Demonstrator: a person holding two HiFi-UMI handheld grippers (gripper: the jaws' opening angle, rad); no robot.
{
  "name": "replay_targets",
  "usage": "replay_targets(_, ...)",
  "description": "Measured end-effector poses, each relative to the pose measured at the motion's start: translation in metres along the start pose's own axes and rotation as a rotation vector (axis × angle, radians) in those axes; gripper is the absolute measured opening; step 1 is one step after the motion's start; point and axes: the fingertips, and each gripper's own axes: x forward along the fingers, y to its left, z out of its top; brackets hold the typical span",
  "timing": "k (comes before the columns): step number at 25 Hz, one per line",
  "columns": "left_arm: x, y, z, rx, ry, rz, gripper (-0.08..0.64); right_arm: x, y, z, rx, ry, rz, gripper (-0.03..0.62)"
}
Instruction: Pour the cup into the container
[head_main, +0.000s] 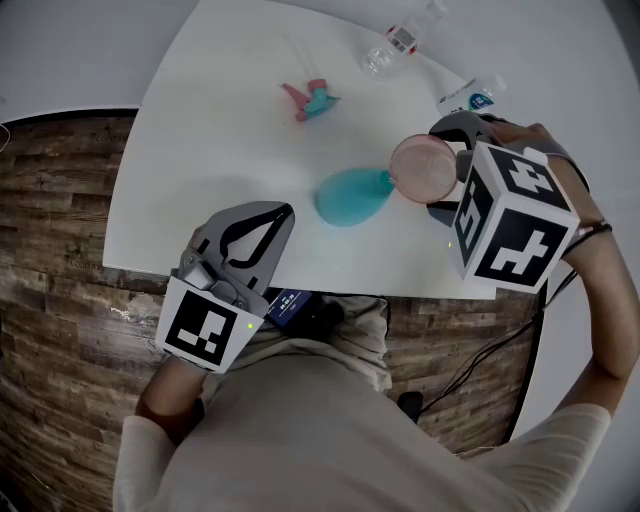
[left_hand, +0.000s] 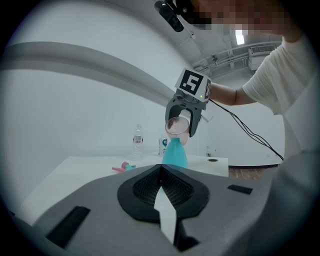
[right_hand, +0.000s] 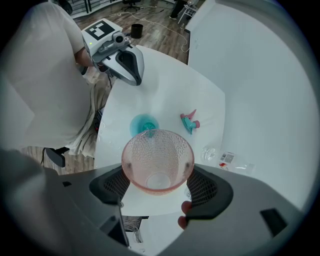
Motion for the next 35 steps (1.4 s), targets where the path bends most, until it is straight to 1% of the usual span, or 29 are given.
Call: replay_targets(35,-0.0002,0.003,-0.0002,-0.005,-0.006,-0.002,0.011,-0.0023,-0.0024,-0.0048,-0.024,0.063,0.002,0.364)
